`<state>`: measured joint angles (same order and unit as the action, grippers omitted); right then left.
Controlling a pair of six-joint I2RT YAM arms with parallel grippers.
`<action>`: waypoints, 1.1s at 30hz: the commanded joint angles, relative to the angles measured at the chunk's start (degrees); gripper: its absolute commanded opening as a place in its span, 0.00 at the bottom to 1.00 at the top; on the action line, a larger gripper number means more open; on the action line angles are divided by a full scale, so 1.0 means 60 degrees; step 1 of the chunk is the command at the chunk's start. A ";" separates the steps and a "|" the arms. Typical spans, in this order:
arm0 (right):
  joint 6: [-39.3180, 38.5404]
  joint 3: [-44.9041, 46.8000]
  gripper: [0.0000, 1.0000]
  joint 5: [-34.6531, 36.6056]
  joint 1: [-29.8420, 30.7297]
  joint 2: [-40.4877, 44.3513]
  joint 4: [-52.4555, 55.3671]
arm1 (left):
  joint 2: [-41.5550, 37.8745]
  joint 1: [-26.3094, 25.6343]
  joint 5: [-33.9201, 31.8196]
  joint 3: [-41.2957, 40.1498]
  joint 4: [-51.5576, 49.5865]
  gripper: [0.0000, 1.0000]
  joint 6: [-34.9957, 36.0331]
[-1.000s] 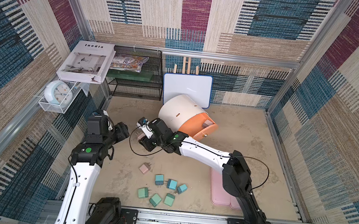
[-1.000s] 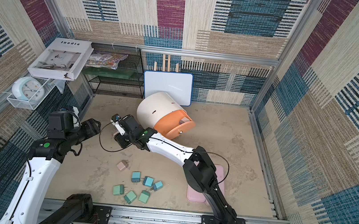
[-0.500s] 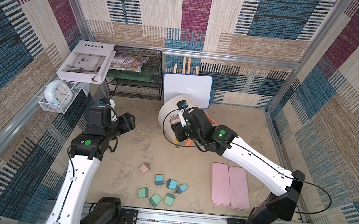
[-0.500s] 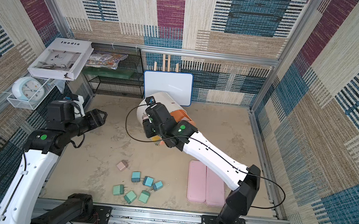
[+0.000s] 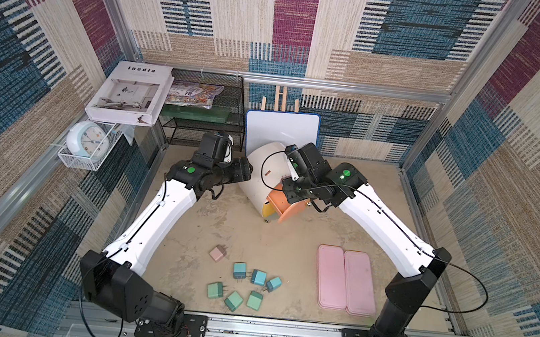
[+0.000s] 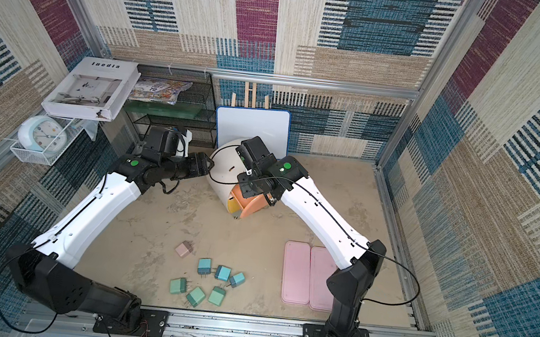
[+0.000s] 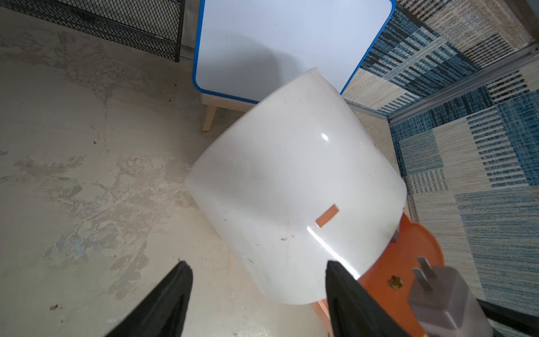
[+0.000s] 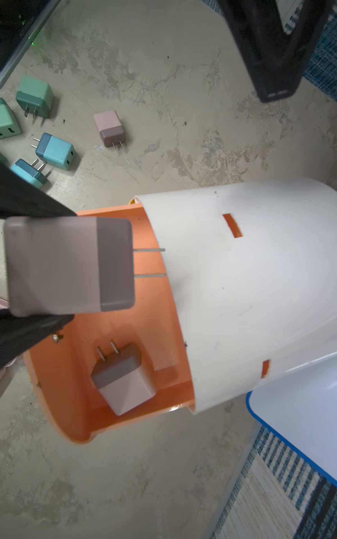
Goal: Place the plugs into the drawer by color
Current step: Place the plug in the drawer.
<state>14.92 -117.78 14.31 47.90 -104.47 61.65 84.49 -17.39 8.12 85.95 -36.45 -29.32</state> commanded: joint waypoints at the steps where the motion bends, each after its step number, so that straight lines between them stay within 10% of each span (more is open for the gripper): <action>1: -0.0141 -0.0393 0.16 -0.0099 -0.0086 -0.0362 0.0648 | 0.0336 -0.0031 0.0369 0.0172 0.0237 0.76 -0.0094; 33: -0.0261 -0.0747 0.16 -0.0421 -0.0415 -0.1314 0.0964 | 0.1060 -0.0017 0.0740 -0.0193 0.0377 0.76 -0.0050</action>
<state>13.78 -122.23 12.10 45.43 -111.42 67.22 90.89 -17.50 11.81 84.88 -35.64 -29.58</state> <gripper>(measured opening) 0.443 0.764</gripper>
